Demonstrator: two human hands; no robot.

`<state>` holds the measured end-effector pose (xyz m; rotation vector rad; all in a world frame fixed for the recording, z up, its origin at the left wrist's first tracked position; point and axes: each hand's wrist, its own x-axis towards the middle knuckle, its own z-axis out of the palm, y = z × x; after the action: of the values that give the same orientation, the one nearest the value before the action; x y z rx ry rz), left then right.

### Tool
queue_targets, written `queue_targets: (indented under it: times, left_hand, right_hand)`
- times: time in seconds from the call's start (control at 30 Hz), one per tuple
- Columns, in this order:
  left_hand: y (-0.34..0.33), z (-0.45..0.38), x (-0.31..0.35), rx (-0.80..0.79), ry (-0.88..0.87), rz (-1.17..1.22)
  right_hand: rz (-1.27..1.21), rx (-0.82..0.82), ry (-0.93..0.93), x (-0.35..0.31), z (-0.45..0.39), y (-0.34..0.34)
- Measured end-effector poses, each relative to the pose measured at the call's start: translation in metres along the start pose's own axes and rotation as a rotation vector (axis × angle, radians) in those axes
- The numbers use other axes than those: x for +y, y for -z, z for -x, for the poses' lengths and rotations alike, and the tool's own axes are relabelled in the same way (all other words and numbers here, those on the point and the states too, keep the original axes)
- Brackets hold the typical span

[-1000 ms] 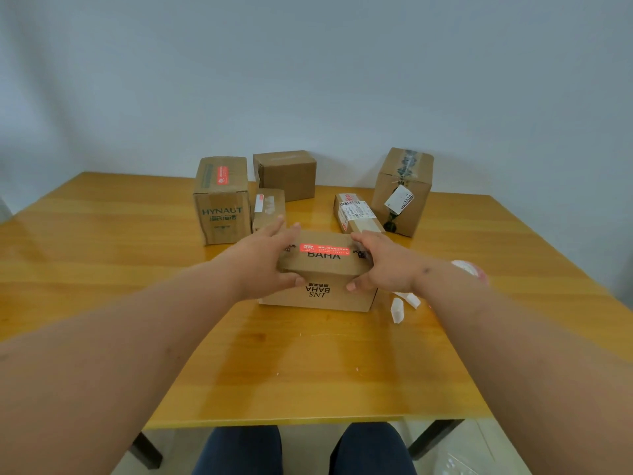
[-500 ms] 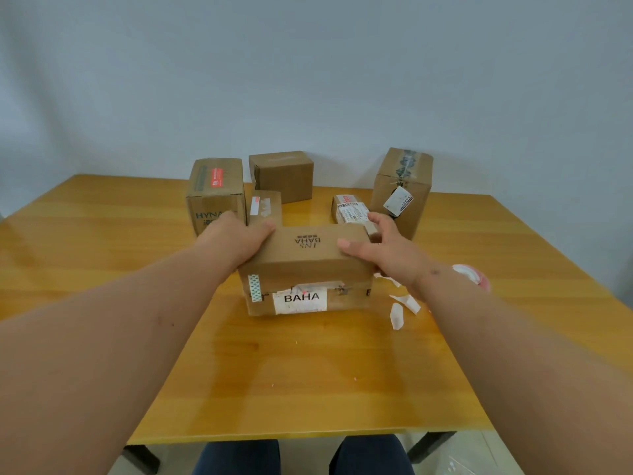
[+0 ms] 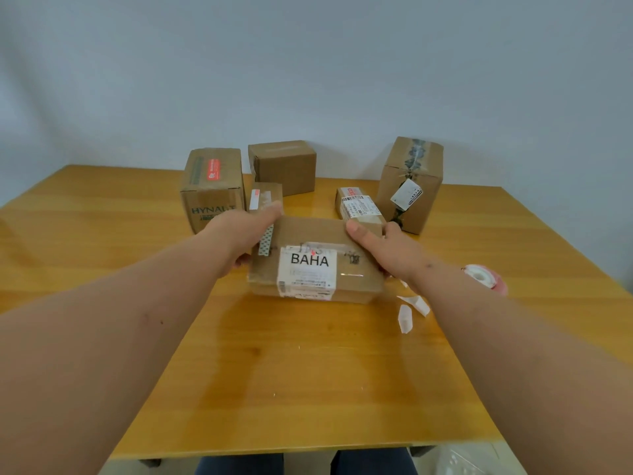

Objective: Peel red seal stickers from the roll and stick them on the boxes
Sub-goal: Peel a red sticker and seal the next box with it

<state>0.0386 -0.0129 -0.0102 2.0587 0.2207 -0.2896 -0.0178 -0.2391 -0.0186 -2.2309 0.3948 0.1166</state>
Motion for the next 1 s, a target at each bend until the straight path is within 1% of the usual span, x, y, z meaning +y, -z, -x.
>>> queue_targets:
  times: [0.07,0.1,0.17,0.2,0.33,0.4,0.47,0.57,0.67,0.73,0.77,0.93,1.0]
  left_hand:
    - [-0.002,0.004,-0.001,-0.020,-0.003,-0.114]
    - [-0.004,0.003,-0.003,-0.016,-0.010,-0.175]
    - [-0.007,0.001,-0.008,0.031,-0.052,-0.301]
    - [-0.008,0.001,-0.009,0.070,-0.088,-0.368]
    - [-0.015,0.009,0.001,0.229,-0.267,-0.568]
    - [-0.023,0.018,0.015,0.270,-0.360,-0.597]
    - [-0.036,0.029,0.031,0.283,-0.459,-0.612]
    - [-0.062,0.044,0.050,0.252,-0.568,-0.610]
    - [-0.089,0.056,0.058,0.199,-0.621,-0.592]
    - [-0.105,0.063,0.060,0.178,-0.650,-0.611]
    - [-0.112,0.065,0.061,0.166,-0.666,-0.625]
    - [-0.140,0.081,0.066,0.118,-0.760,-0.692]
    - [-0.146,0.084,0.068,0.099,-0.775,-0.730]
  right_hand:
    - [0.118,0.047,-0.028,0.002,-0.003,-0.005]
    - [0.190,0.041,-0.026,0.003,-0.004,-0.007]
    - [0.297,0.028,0.002,0.003,-0.004,-0.010]
    - [0.317,0.046,0.025,0.002,-0.004,-0.009]
    - [0.319,0.274,0.124,0.002,-0.001,0.017]
    - [0.351,0.342,0.133,0.005,0.003,0.035]
    - [0.360,0.364,0.102,0.010,0.010,0.050]
    - [0.364,0.403,0.026,0.023,0.024,0.072]
    - [0.254,0.432,-0.015,0.044,0.037,0.093]
    - [0.249,0.399,-0.027,0.058,0.044,0.105]
    - [0.266,0.353,-0.018,0.065,0.047,0.109]
    - [0.308,-0.053,0.042,0.089,0.055,0.112]
    - [0.367,-0.111,0.080,0.091,0.056,0.110]
